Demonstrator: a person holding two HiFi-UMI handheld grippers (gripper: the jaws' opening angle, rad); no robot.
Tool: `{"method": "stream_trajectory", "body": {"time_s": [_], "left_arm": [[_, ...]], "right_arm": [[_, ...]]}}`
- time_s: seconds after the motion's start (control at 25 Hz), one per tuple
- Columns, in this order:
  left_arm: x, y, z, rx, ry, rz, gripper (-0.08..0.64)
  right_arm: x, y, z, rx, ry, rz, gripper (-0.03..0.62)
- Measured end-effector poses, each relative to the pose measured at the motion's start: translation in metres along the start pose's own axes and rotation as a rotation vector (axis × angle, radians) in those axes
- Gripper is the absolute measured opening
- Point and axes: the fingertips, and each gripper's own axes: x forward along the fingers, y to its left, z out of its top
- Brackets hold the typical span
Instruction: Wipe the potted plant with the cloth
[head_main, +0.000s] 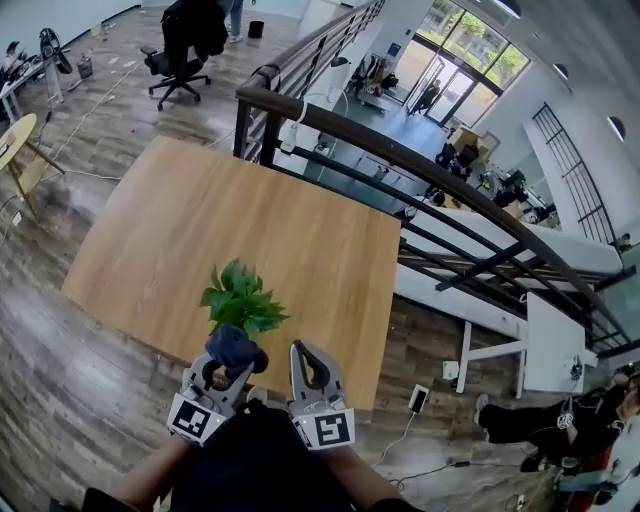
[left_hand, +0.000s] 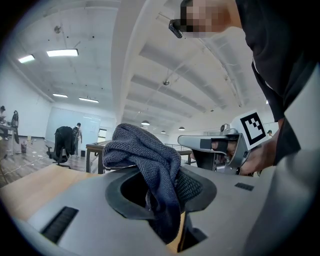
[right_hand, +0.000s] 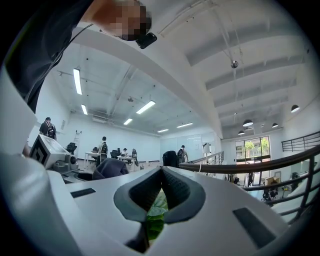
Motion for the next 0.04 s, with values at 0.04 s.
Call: {"method": "stream_trajectory", "body": {"time_s": [0.04], "left_arm": [[-0.0009, -0.0006, -0.0008, 0.011, 0.008, -0.001, 0.144]], "right_arm": [[-0.0002, 0.0007, -0.0009, 0.002, -0.001, -0.001, 0.018]]}}
